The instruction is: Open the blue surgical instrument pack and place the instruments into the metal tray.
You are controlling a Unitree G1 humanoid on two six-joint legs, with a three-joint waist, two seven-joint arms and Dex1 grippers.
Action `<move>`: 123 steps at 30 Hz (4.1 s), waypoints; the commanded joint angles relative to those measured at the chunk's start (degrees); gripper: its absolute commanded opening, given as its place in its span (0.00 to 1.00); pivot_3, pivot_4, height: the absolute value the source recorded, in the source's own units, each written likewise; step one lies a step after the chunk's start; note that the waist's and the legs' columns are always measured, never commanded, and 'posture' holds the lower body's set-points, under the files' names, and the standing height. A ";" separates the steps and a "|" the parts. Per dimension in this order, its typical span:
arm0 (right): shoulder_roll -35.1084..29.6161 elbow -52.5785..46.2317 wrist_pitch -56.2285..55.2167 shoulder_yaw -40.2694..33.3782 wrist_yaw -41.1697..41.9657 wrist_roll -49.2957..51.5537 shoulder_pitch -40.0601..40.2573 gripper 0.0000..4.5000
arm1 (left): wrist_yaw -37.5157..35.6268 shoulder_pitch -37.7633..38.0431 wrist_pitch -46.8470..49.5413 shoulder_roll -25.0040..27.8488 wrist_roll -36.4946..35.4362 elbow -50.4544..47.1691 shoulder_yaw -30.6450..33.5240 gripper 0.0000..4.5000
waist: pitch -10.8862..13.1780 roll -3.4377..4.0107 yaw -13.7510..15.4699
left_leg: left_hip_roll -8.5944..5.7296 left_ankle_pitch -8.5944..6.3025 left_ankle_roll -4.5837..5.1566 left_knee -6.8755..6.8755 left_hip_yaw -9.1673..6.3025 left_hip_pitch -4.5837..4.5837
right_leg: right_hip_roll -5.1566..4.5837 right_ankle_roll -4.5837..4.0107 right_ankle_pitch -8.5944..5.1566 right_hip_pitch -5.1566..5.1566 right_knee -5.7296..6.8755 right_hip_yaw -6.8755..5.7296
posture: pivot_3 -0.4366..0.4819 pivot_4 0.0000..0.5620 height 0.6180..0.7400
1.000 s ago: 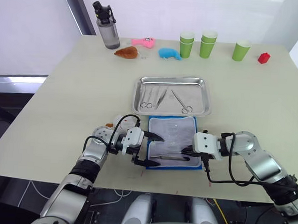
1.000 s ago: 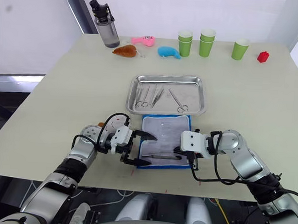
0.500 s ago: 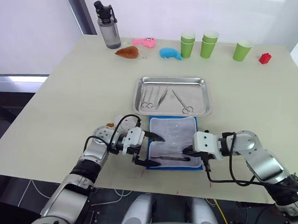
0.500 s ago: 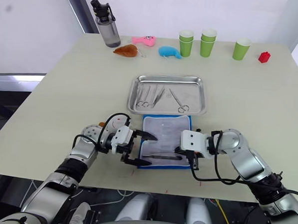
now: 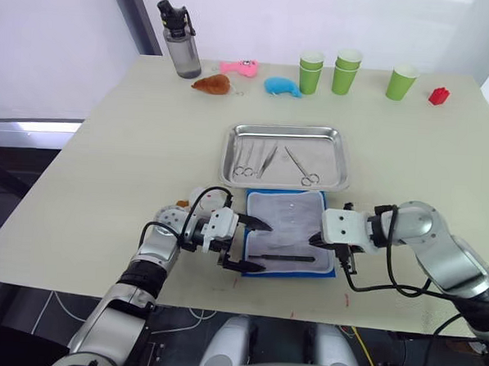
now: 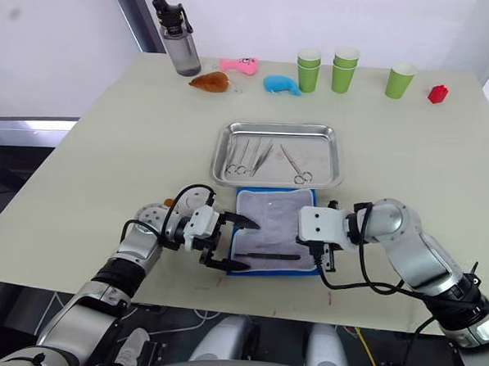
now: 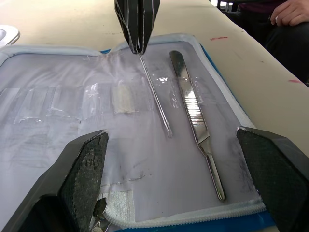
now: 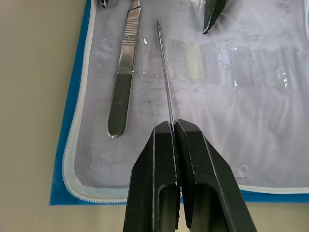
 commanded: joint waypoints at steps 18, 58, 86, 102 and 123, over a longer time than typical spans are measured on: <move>-12.27 -5.50 -3.92 -9.68 2.50 3.32 4.68 0.01 | 0.19 3.25 0.98 -0.04 3.79 3.04 -2.84 1.00 | 0.13 -0.12 0.22 | 0.00 0.00 -0.01 -0.05 -0.05 -0.08 | -0.04 0.00 0.00 -0.02 -0.10 -0.06 | 0.48 0.27 0.95; 18.63 29.38 6.82 -15.44 -31.89 7.80 -15.97 0.01 | 0.60 3.37 -0.08 -0.23 4.15 4.70 -2.67 1.00 | -0.03 0.37 -0.01 | -0.09 0.00 0.00 -0.12 -0.10 -0.07 | -0.08 -0.02 0.01 -0.06 -0.04 -0.06 | 0.48 0.27 0.95; 28.78 50.80 1.80 -18.69 -35.96 4.82 -25.21 0.73 | 1.91 4.88 2.15 0.42 3.92 0.30 -2.59 1.00 | 0.00 0.50 -1.24 | -0.10 0.02 -0.02 -0.15 -0.10 -0.03 | -0.07 -0.03 0.01 -0.09 0.05 -0.02 | 0.48 0.27 0.95; 12.19 11.84 -3.58 -28.62 -9.53 25.84 6.34 0.97 | 1.67 4.63 2.94 0.04 3.90 -0.19 -2.71 1.00 | 0.12 0.45 -1.04 | -0.13 0.01 0.00 -0.15 -0.11 -0.24 | -0.11 0.01 0.00 -0.11 -0.07 0.03 | 0.48 0.27 0.95; -6.20 1.68 -9.84 -51.11 15.35 44.13 32.27 0.97 | 0.48 4.50 2.05 0.09 3.93 1.57 -2.64 1.00 | 0.31 0.13 0.17 | -0.06 0.00 -0.01 -0.16 -0.13 -0.21 | -0.13 0.01 0.00 -0.01 -0.19 0.09 | 0.48 0.27 0.95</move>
